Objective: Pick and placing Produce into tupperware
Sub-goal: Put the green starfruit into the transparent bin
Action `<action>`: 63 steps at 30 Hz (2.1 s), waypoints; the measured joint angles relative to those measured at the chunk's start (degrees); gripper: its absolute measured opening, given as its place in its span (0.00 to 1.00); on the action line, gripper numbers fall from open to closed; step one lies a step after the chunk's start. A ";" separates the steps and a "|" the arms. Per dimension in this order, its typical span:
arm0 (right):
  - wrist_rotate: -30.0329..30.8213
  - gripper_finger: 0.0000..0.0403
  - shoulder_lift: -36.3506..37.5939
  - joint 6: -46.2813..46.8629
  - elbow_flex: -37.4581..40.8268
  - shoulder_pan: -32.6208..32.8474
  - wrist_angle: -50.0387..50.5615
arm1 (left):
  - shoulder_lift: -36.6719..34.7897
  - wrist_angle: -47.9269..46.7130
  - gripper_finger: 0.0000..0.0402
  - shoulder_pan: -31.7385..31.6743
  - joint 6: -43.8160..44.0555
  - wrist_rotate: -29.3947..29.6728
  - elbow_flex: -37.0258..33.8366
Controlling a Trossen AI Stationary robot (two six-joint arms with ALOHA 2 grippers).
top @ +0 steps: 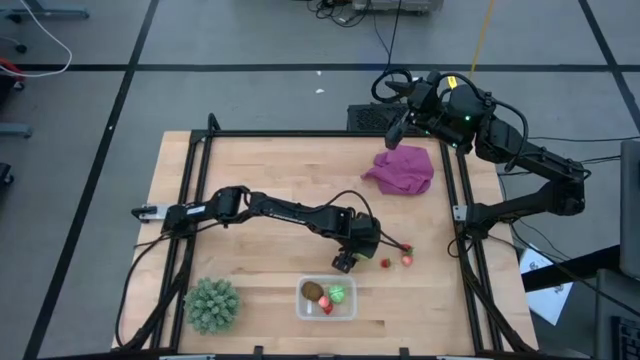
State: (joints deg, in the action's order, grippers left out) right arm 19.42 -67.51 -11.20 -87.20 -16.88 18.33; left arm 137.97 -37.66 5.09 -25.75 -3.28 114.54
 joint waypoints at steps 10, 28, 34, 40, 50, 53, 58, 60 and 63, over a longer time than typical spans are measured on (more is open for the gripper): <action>-0.02 0.66 0.00 0.00 0.00 0.00 0.00 | -0.02 0.24 0.57 0.03 -1.10 0.73 0.00; -0.02 0.66 0.00 0.02 0.00 0.00 0.00 | -0.28 -9.56 0.54 1.62 -2.52 6.83 8.26; -0.02 0.66 0.00 0.14 0.00 0.00 0.00 | -0.39 -17.17 0.53 3.09 -0.67 7.18 13.18; -0.01 0.66 0.00 1.76 0.00 0.00 0.45 | -0.68 -23.12 0.56 6.21 2.30 8.64 15.30; -0.01 0.66 -0.02 4.10 0.00 0.00 0.85 | -0.68 -30.23 0.56 12.10 10.56 10.77 18.04; 0.00 0.66 -0.02 5.10 0.00 0.00 0.96 | -0.68 -30.59 0.57 13.09 11.33 10.91 18.42; 0.00 0.66 -0.02 6.02 0.00 0.00 1.81 | -0.72 -31.00 0.57 14.23 13.31 10.90 18.99; 0.00 0.66 -0.02 6.05 0.00 0.00 1.79 | -0.70 -31.64 0.57 14.63 14.33 10.86 18.97; 0.00 0.66 -0.02 6.08 0.00 0.00 1.72 | -0.70 -32.50 0.57 15.38 15.65 10.85 18.97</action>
State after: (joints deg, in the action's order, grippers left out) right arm 19.42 -67.53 -5.13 -87.20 -16.88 20.05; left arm 137.27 -70.16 20.48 -10.10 7.57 133.51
